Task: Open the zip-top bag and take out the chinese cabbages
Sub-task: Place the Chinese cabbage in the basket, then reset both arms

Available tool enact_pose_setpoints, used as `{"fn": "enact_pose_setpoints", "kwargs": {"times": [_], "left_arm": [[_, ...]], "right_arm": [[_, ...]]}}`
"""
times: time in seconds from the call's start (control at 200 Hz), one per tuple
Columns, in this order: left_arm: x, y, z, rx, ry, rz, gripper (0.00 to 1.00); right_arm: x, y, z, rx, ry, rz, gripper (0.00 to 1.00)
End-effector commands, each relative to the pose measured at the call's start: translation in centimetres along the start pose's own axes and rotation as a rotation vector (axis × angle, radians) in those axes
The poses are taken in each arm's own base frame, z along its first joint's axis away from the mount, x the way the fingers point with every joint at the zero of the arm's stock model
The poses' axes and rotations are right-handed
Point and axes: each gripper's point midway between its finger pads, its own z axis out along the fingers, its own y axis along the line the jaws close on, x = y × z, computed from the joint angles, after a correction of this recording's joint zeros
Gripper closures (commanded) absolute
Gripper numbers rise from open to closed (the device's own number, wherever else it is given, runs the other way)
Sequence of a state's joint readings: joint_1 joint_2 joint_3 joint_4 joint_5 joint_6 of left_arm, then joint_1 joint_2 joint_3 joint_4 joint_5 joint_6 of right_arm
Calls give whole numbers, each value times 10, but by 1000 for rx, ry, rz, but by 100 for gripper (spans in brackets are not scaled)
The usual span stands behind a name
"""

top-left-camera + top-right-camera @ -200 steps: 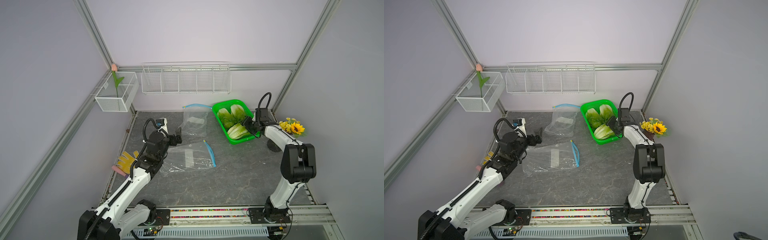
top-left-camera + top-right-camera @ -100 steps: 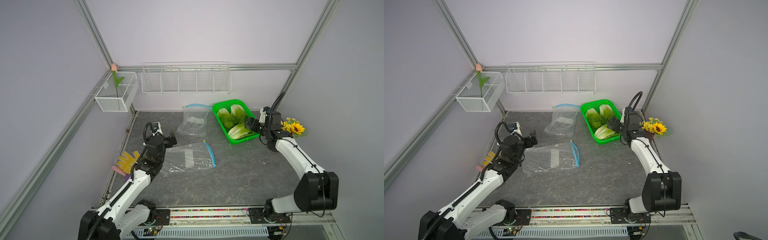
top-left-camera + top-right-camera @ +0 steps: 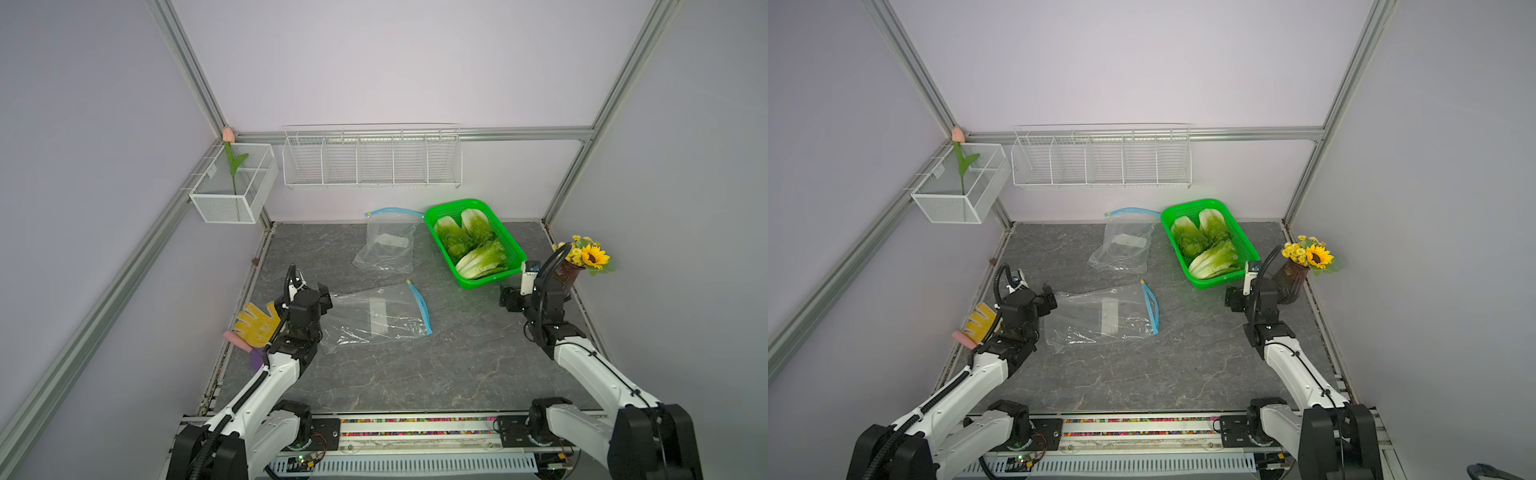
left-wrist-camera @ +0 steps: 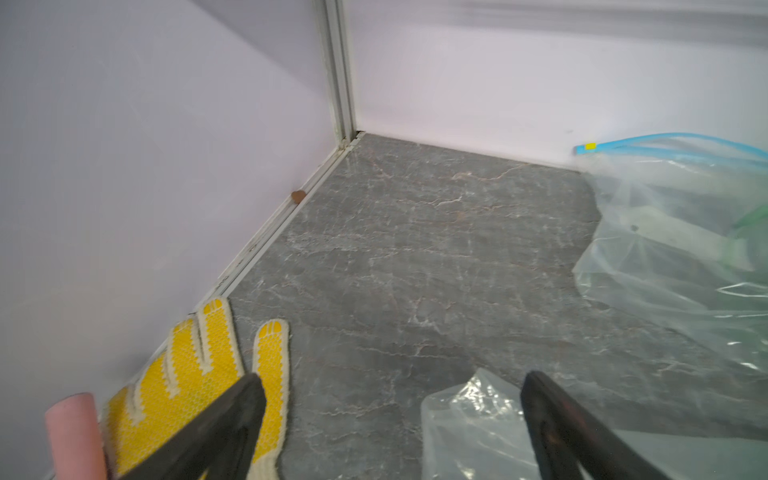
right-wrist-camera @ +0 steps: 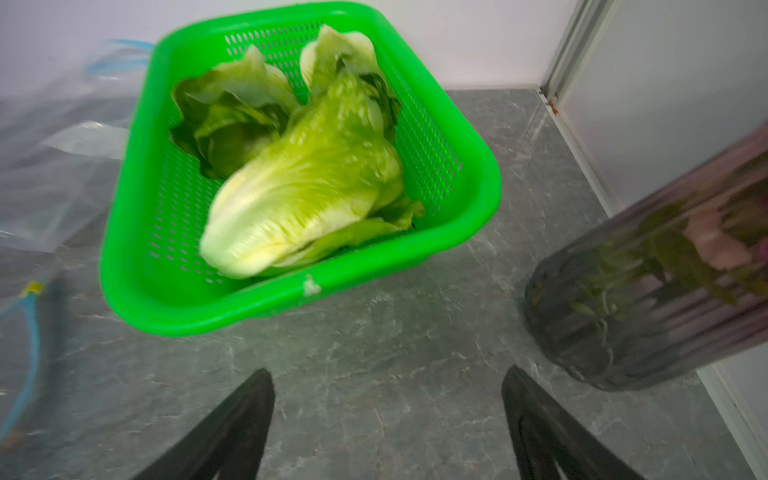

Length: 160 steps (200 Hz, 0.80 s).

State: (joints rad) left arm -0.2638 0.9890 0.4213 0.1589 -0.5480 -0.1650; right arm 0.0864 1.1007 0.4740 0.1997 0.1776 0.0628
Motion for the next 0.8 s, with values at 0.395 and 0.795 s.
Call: {"fn": "enact_pose_setpoints", "kwargs": {"times": [0.395,0.795], "left_arm": [[5,19,62,41,-17,-75,2],[20,-10,92,184,-11,-1,2]], "right_arm": [[-3,-14,37,48,-190,-63,11],[13,-9,54,13,-212,-82,11]]}}
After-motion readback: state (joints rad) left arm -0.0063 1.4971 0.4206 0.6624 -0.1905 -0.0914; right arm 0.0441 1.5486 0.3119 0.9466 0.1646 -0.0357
